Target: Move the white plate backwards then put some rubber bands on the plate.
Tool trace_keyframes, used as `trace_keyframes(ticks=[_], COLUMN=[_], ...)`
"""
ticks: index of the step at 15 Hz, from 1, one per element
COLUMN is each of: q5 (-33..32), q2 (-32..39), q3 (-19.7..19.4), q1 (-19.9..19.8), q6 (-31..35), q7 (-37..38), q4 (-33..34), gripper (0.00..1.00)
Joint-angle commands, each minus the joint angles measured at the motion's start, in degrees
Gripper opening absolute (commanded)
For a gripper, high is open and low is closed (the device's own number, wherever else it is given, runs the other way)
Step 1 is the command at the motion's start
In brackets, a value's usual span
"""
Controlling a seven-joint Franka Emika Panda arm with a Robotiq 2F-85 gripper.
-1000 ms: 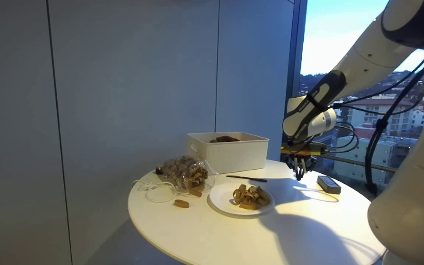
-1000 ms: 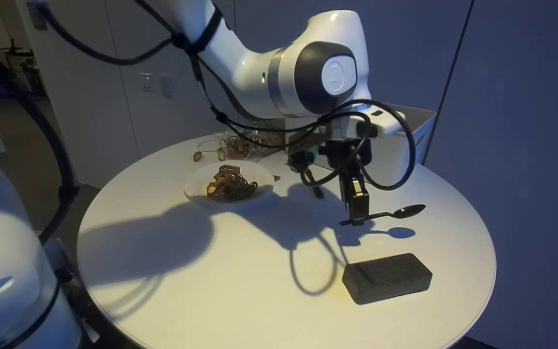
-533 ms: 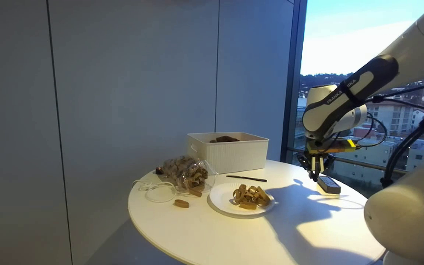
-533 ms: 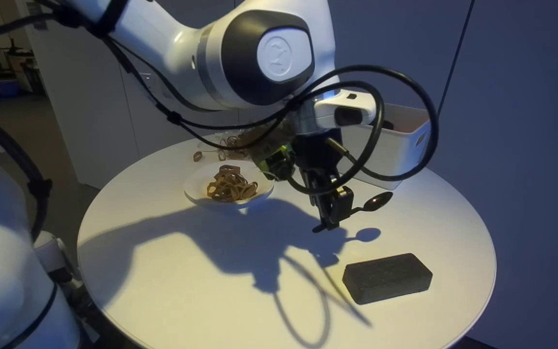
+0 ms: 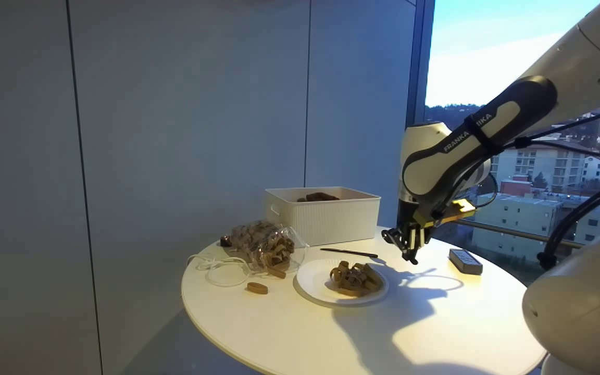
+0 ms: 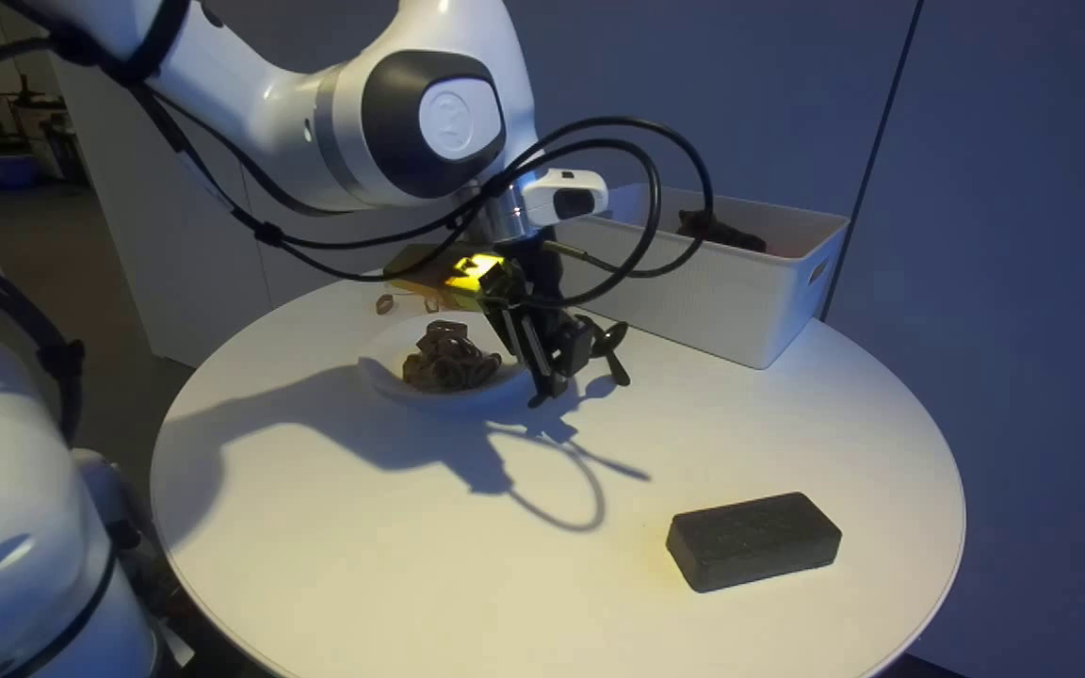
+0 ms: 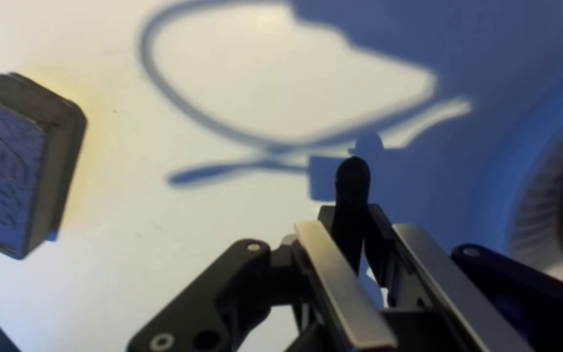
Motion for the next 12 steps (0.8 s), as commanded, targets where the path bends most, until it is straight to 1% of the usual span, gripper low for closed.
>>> trace_keyframes(ticks=[1,2,5,6,7,8,9,11,12], q5=[5.03,6.33,8.65,8.66,8.61,8.37,8.5,8.68,8.76], q2=[-0.46,-0.05,2.16,2.81,3.29,3.58,3.9,3.94,3.55], q3=[-0.53,-0.82,-1.25,-0.9,-0.82,-0.68,-0.74,-0.92,-0.98], q1=[4.67,5.52,6.18,5.8,5.57,5.3,5.29,5.24,5.14], q6=[0.4,-0.75,-2.59,-3.02,-2.73,-2.28,-2.5,-2.36,-2.65], q7=[-10.35,-12.35,-15.82,-15.68,-15.95,-15.67,-15.76,-15.85,-15.8], q4=[0.01,0.0,0.34,0.61,0.62,0.58,0.73,0.75,0.72], gripper=[0.09,0.09,0.09,0.14,0.45,0.47,0.52,0.67,0.73])
